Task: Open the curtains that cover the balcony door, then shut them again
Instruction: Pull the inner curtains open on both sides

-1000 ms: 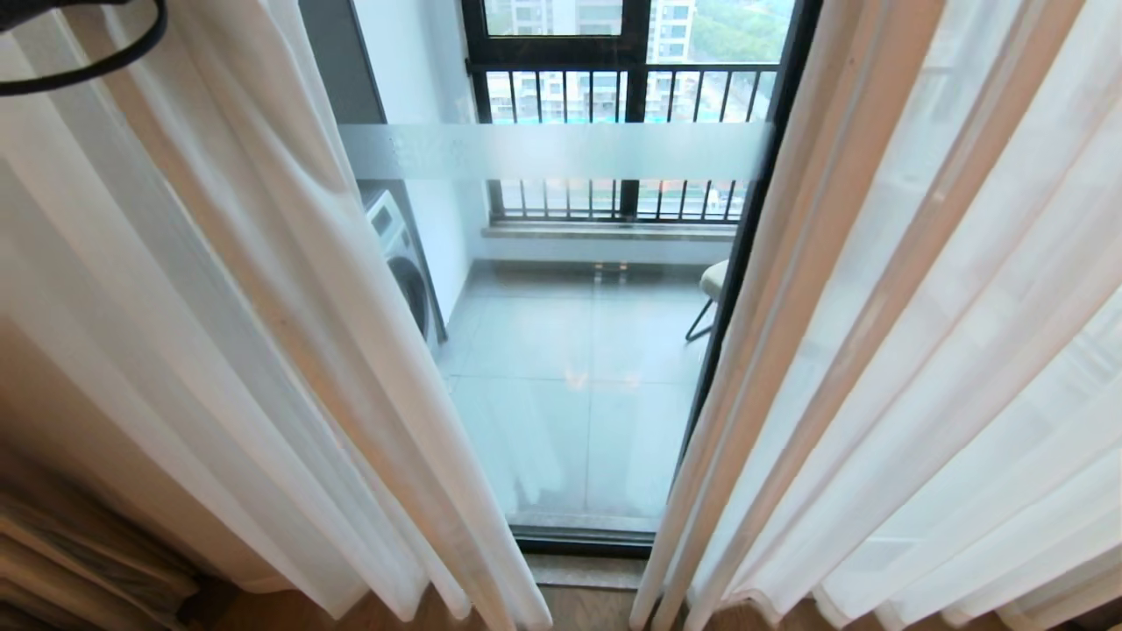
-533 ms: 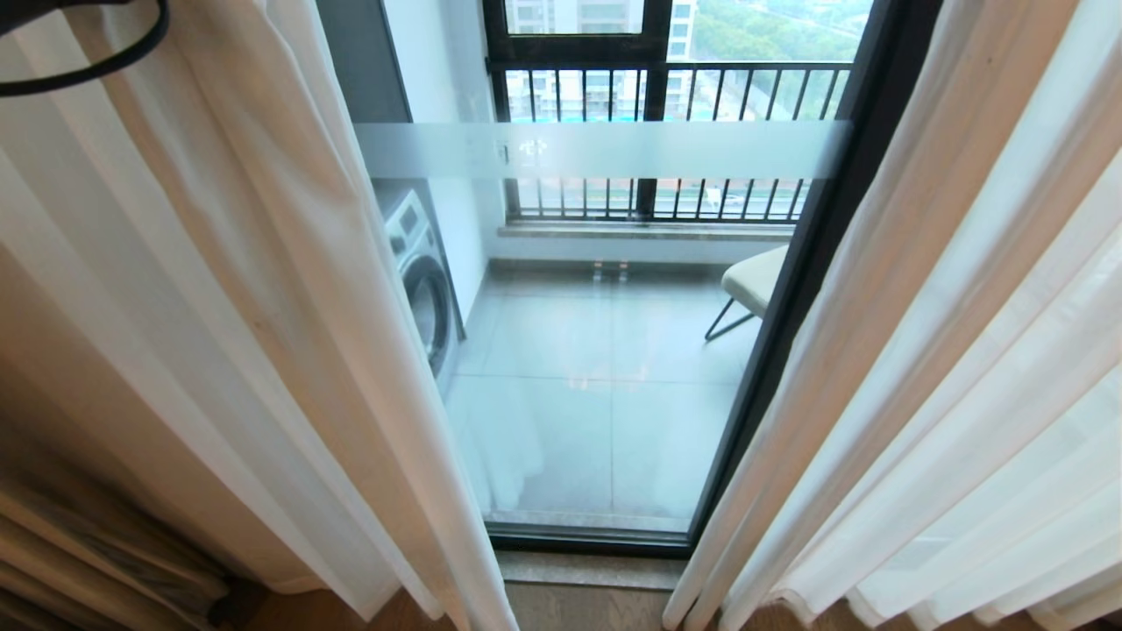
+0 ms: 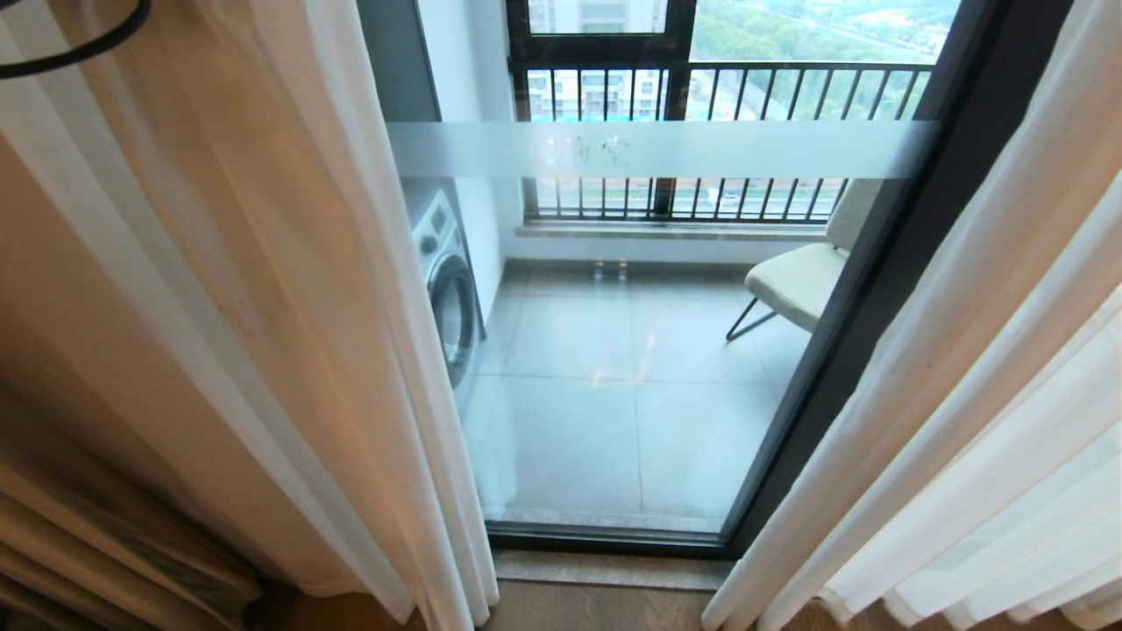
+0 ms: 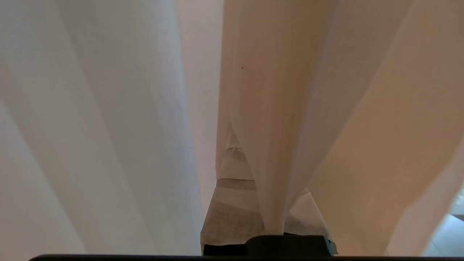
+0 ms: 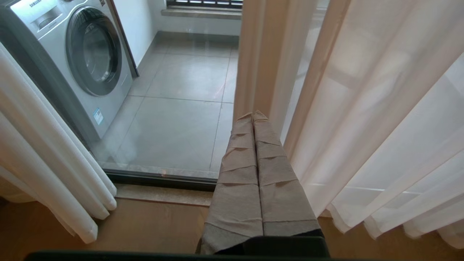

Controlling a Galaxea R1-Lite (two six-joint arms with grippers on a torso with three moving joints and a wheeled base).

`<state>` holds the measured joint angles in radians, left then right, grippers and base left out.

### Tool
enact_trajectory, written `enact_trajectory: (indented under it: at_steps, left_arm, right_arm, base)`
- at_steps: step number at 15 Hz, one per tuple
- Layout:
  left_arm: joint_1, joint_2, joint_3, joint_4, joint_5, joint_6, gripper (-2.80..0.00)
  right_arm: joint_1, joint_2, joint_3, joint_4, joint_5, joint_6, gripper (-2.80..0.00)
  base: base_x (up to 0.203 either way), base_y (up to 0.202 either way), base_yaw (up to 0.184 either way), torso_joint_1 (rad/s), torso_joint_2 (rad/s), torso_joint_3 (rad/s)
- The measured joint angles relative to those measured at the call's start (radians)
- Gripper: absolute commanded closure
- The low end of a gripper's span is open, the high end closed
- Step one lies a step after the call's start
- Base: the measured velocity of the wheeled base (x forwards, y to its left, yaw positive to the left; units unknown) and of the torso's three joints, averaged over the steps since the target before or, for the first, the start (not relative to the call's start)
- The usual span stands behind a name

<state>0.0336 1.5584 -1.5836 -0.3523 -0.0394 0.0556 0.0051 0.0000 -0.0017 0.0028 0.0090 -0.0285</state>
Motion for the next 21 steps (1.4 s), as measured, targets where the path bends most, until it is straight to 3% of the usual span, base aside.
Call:
enact_trajectory:
  at_steps: [17,21]
  left_arm:
    - [0.003,0.017,-0.018,-0.003,-0.001,0.001,0.00]
    - [0.014,0.015,-0.017,-0.001,0.000,0.001,0.00]
  right_arm:
    - [0.000,0.000,0.000,-0.001,0.000,0.000,0.00]
    - [0.001,0.000,0.000,-0.001,0.000,0.000,0.00]
  base:
    - [0.000,0.185,-0.001,0.003,0.00,0.003]
    - [0.000,0.026,0.000,0.001,0.00,0.001]
